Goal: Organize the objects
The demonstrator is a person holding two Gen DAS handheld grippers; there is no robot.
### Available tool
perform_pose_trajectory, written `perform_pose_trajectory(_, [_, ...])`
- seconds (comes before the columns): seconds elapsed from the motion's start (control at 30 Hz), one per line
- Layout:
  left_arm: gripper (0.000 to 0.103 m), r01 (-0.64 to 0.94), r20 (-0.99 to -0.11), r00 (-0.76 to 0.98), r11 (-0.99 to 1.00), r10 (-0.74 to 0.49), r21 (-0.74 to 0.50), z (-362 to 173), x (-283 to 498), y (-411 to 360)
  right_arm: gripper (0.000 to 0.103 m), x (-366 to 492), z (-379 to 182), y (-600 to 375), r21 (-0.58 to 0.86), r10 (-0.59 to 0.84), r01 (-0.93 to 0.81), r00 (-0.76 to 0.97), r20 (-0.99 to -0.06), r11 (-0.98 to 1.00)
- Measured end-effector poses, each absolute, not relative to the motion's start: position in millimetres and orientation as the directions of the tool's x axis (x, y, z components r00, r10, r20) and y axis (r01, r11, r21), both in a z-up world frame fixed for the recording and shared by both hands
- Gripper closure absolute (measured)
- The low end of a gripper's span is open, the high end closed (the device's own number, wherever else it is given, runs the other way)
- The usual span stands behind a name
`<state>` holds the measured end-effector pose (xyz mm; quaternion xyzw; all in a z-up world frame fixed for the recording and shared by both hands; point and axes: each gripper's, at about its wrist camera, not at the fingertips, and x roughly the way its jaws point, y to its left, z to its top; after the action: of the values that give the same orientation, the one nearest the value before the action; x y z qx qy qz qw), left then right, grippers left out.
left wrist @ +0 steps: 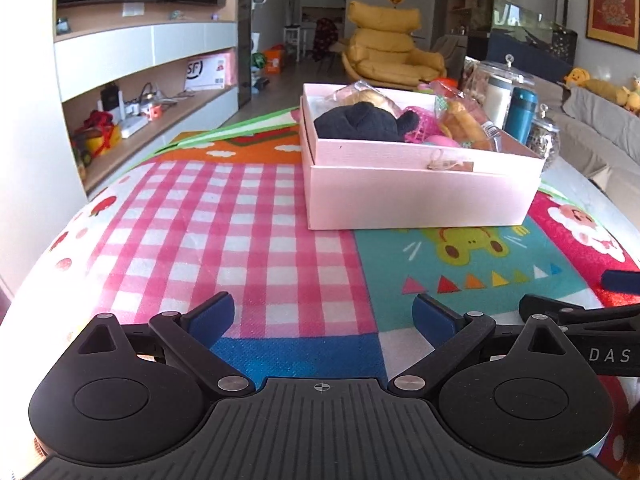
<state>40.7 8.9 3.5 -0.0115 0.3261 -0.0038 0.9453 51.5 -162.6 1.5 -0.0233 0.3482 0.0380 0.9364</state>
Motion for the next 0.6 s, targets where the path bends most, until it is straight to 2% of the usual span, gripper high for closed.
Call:
perform_pose_trajectory(0.13, [0.003, -0.003, -0.624, 0.781, 1.000, 0.016, 0.021, 0, 43, 1, 0.000, 58, 1, -163, -0.037, 0.039, -0.080, 0.771, -0.636, 0.996])
perform_pose_trajectory(0.6, [0.002, -0.031, -0.624, 0.780, 0.999, 0.037, 0.020, 0, 43, -1, 0.000, 63, -3, -167, 0.007, 0.060, -0.073, 0.771, -0.634, 0.997])
